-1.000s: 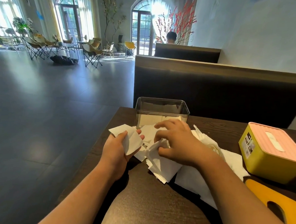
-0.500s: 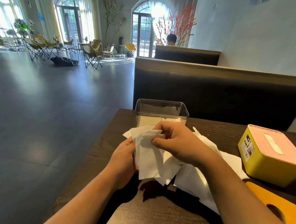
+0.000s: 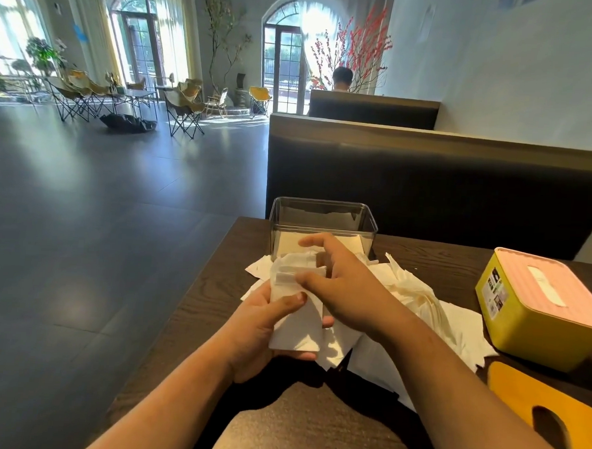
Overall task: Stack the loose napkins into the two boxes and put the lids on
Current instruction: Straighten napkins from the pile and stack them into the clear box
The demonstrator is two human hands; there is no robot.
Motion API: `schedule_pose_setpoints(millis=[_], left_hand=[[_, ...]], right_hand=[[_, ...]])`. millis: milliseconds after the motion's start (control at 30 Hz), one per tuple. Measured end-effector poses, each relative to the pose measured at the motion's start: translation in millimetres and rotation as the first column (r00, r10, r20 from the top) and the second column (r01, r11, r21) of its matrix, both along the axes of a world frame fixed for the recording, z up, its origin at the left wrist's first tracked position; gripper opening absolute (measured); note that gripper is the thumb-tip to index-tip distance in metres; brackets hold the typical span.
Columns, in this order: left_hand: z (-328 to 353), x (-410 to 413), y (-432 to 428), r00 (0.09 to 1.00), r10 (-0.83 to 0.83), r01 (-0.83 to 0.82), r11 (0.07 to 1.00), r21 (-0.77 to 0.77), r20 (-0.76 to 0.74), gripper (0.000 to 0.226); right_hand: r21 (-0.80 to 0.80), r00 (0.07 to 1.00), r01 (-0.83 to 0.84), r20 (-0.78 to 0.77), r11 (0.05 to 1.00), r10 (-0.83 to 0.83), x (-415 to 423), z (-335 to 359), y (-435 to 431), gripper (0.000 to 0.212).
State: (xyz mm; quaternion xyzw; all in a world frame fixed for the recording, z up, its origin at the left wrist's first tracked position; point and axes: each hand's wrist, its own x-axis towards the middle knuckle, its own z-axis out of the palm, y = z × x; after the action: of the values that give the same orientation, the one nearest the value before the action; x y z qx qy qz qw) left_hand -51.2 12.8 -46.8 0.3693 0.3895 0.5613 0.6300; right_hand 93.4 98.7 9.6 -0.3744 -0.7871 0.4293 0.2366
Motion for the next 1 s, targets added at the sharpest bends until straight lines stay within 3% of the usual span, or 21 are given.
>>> schedule_pose_setpoints(millis=[100, 333, 500, 600, 733, 800, 900, 1000], left_hand=[[0.8, 0.1, 0.4, 0.999, -0.021, 0.022, 1.0, -0.007, 0.032, 0.042], [3.1, 1.4, -0.2, 0.999, -0.02, 0.022, 0.998, -0.057, 0.039, 0.038], [0.8, -2.7, 2.8, 1.0, 0.0, 0.002, 0.997, -0.083, 0.023, 0.029], [-0.7, -3.8, 3.5, 0.999, 0.023, -0.021, 0.996, -0.089, 0.027, 0.03], [2.4, -0.5, 3.1, 0.996, 0.03, -0.024, 0.997, -0.067, 0.085, 0.036], [2.9, -1.8, 1.6, 0.995, -0.004, 0.011, 0.997, -0.071, 0.102, 0.039], [1.4, -5.3, -0.4, 0.99, -0.059, 0.069, 0.994, -0.079, 0.126, 0.049], [2.0, -8.9, -0.5, 0.985, -0.087, 0.097, 0.993, -0.062, 0.147, 0.06]], right_hand=[[-0.065, 1.0, -0.001, -0.011, 0.998, 0.0, -0.1, 0.9, -0.2, 0.03], [0.12, 0.999, -0.03, -0.033, 0.992, 0.035, -0.9, -3.2, -0.2, 0.02], [0.149, 0.997, -0.055, -0.038, 0.987, 0.061, 0.5, 0.0, -1.1, 0.016], [0.153, 0.989, -0.116, 0.107, 0.981, 0.1, 3.0, 2.8, -4.5, 0.03], [0.158, 0.981, -0.135, 0.158, 0.978, 0.11, 7.3, 7.5, -1.9, 0.049], [0.173, 0.984, -0.129, 0.148, 0.976, 0.104, 8.3, 8.8, -0.9, 0.055], [0.179, 0.992, -0.111, 0.078, 0.978, 0.098, 7.1, 6.8, -0.4, 0.043], [0.056, 0.991, -0.122, -0.051, 0.991, 0.125, 8.1, 9.1, 0.9, 0.036]])
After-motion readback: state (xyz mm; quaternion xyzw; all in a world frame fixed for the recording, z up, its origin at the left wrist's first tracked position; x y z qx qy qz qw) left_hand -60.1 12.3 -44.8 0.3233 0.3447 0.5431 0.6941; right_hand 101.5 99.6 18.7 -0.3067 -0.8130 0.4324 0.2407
